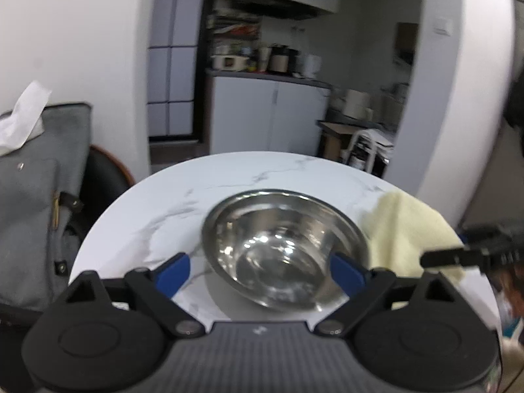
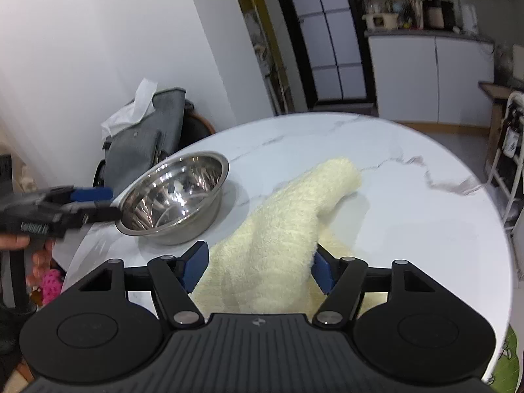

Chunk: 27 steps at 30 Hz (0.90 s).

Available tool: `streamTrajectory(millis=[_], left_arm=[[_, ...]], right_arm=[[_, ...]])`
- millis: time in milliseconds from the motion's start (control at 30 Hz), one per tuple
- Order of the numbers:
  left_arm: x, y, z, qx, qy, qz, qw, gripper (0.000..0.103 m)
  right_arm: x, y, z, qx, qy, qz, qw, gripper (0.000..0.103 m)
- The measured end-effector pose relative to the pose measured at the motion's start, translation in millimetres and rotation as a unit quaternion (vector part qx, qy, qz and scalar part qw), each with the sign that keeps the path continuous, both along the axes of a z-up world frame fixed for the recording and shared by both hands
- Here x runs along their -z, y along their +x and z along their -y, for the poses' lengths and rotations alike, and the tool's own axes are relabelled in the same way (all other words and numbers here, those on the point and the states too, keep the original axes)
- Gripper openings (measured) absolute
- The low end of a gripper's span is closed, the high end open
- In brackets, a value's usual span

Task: Clean bowl
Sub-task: 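Grasp the yellow towel with the right gripper while the left gripper grasps the bowl rim, then lift and tilt the bowl with the left gripper while the right gripper brings the towel inside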

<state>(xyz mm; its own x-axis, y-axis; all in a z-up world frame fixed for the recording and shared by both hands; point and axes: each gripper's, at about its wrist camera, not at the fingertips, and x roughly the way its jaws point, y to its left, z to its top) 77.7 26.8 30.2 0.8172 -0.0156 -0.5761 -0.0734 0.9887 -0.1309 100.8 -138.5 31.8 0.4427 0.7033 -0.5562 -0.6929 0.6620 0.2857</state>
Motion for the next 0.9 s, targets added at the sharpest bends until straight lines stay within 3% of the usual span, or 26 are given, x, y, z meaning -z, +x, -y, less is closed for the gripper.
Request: streamTrajectory(millis=[133,233,333,567,900], left_arm=[[16.9,1.7,2.0,0.018,-0.005,0.007,0.9998,0.094],[19.4,0.1,2.9,0.026,0.003,0.009,0.9996,0.094],[22.6,5.0,-5.5,0.027,-0.029,-0.005,0.9992,0.094],[32.5,10.4,-16.8,0.028,-0.087,-0.020,0.9956,0.090],[29.4,8.0,-17.1,0.030,-0.114,-0.019,0.9929,0.091]], right_arm=[[3.7,-2.0,2.0,-0.003,-0.007,0.009,1.000,0.041],[1.4,-1.5,7.0,0.003,-0.001,0.013,1.000,0.033],[1.7,0.0,6.6,0.001,-0.005,0.019,1.000,0.025],[-7.0,1.4,8.5,0.004,0.024,0.043,0.999,0.021],[-22.3,-9.8,8.4,0.004,0.064,0.075,0.995,0.021]])
